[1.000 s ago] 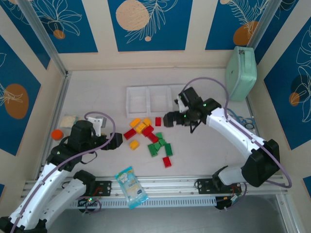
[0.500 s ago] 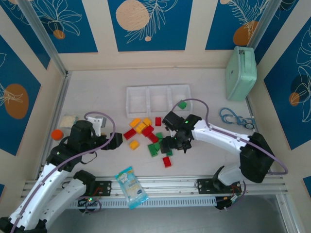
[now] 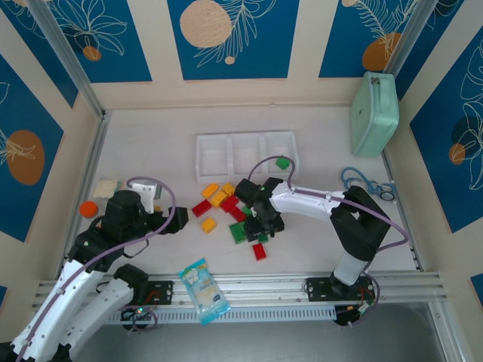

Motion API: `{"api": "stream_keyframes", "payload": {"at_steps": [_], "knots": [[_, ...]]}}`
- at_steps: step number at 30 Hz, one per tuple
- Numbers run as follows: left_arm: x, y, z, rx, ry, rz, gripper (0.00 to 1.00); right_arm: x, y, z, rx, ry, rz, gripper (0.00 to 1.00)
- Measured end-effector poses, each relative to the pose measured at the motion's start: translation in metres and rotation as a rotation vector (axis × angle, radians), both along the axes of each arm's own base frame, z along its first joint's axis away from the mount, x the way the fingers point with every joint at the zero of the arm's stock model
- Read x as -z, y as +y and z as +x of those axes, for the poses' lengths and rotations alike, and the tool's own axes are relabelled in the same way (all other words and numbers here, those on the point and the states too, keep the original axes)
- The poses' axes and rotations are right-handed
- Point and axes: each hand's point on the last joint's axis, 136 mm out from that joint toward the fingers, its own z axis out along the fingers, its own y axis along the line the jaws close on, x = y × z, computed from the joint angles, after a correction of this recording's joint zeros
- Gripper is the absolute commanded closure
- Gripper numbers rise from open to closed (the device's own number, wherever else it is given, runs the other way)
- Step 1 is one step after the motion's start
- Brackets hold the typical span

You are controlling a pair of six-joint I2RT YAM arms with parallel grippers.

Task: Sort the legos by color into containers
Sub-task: Pick up the lego from the bottom-center of the table.

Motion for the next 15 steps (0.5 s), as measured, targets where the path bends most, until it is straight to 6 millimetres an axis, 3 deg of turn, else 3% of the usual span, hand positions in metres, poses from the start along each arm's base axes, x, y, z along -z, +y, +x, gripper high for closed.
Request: {"api": "stream_keyframes", "payload": {"at_steps": [12,15], "knots": [[0.001,0.000,-0.001,0.001,0.005,0.005,0.01,0.012,-0.004,0.017,0.046,-0.026,0.028,0.46],[0.001,0.000,-0.001,0.001,0.005,0.005,0.01,0.016,-0.005,0.019,0.052,-0.029,0.031,0.52]]}}
